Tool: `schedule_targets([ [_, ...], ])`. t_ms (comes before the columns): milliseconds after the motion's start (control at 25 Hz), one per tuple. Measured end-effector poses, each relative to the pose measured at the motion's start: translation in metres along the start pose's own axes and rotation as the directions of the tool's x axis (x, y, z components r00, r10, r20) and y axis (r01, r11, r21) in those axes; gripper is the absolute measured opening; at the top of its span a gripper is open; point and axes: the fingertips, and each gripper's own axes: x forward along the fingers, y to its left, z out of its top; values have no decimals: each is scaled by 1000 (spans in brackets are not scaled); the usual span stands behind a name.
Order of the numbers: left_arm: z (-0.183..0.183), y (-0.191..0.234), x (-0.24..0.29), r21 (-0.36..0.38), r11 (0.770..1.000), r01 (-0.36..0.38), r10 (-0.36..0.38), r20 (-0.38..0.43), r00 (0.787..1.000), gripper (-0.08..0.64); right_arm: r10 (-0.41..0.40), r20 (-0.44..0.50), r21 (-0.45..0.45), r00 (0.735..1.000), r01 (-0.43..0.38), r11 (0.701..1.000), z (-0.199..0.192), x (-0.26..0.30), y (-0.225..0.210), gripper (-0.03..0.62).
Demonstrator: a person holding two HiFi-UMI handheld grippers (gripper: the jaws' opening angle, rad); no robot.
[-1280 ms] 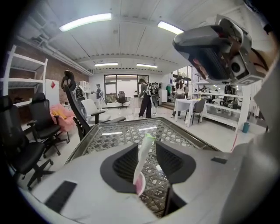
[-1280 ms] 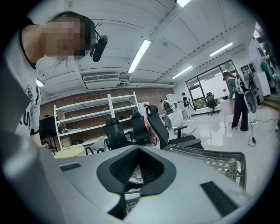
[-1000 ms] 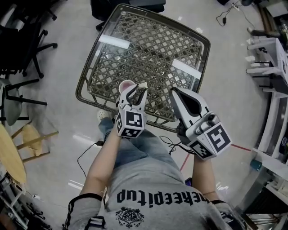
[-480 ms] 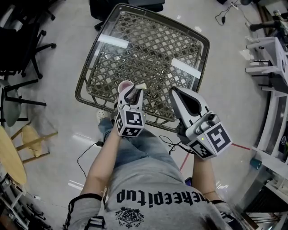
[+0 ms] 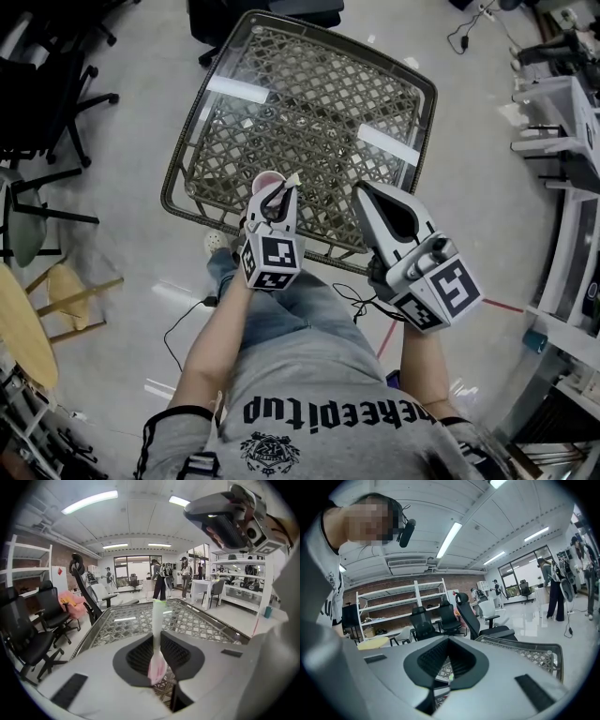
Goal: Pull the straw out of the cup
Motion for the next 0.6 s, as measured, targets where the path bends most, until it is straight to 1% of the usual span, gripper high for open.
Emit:
schedule_targets([
  [240, 11, 3, -14, 4, 1000, 14, -14, 36, 999, 72, 5, 11, 0, 1000, -5, 1000, 4, 1, 9, 12],
  [600, 30, 18, -41, 4, 998, 55, -56, 91, 994, 72, 17, 13, -2, 1000, -17, 1000, 3, 11, 28, 12],
])
